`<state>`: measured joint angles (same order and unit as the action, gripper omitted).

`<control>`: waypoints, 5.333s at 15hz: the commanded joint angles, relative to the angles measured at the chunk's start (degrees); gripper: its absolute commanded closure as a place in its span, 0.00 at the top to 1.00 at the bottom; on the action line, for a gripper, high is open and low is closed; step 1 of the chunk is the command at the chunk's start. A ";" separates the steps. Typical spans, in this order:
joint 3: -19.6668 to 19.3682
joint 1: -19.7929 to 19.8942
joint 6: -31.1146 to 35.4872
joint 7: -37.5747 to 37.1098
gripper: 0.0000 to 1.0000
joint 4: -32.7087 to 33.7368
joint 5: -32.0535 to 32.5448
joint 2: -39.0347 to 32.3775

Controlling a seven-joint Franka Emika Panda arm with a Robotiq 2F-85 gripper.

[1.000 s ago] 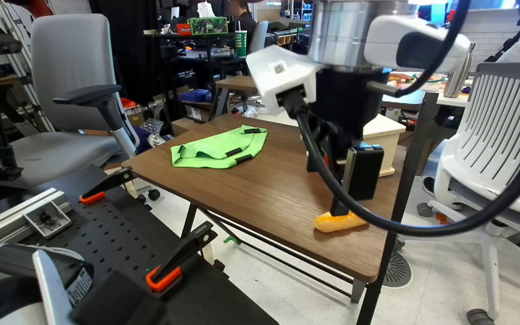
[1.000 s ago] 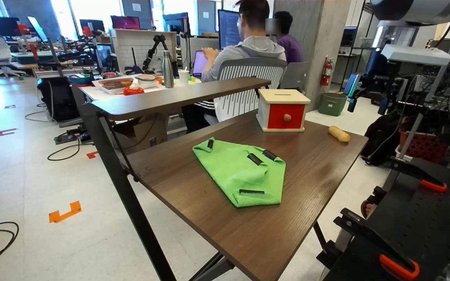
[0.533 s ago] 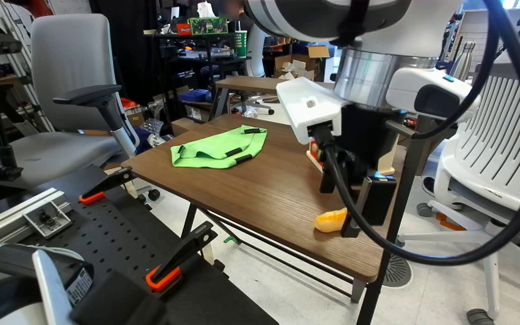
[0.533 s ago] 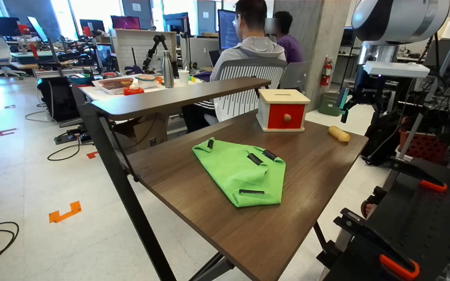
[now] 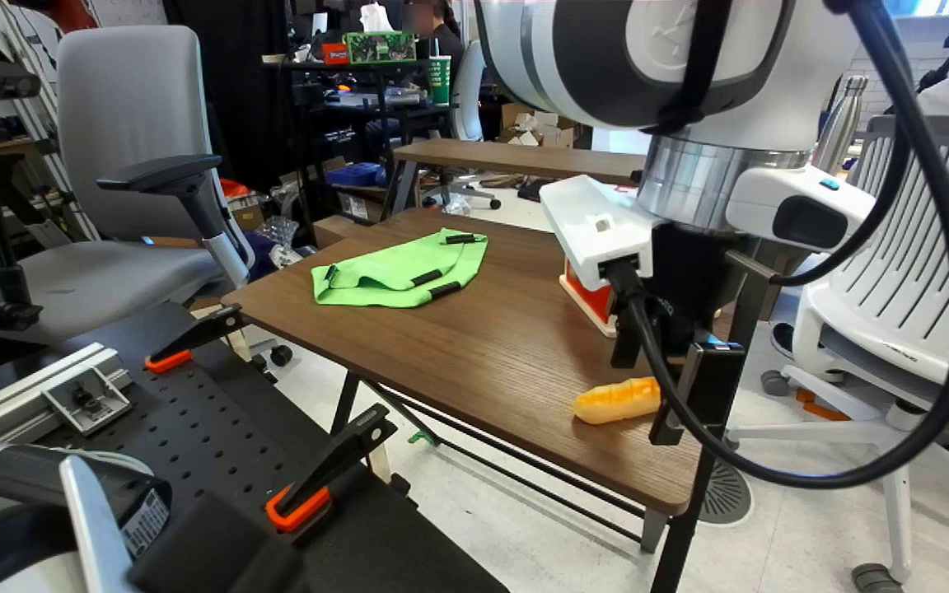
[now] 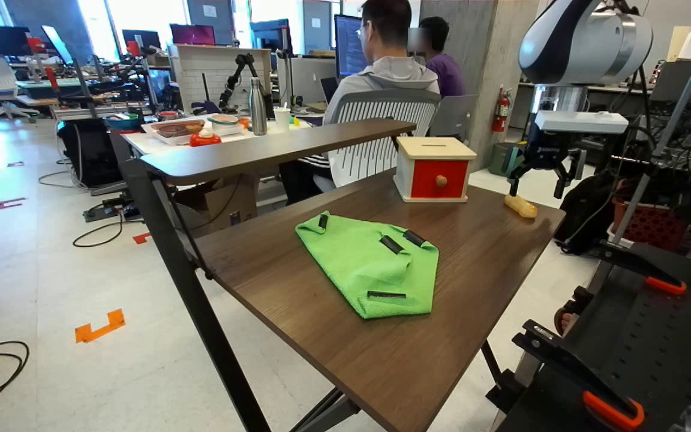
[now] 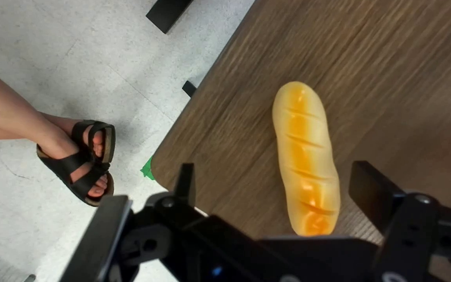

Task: Move the object forward toward the left

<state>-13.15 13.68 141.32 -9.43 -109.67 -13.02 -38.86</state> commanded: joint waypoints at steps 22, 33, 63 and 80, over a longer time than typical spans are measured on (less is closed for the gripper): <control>3.96 -2.11 7.20 8.21 0.13 -14.49 6.25 14.04; 6.70 -14.00 20.90 0.84 0.13 -23.21 16.46 25.78; 10.13 -17.82 15.99 -4.21 0.13 14.87 9.00 -10.55; 16.64 -14.93 12.54 2.49 1.00 2.99 5.74 1.83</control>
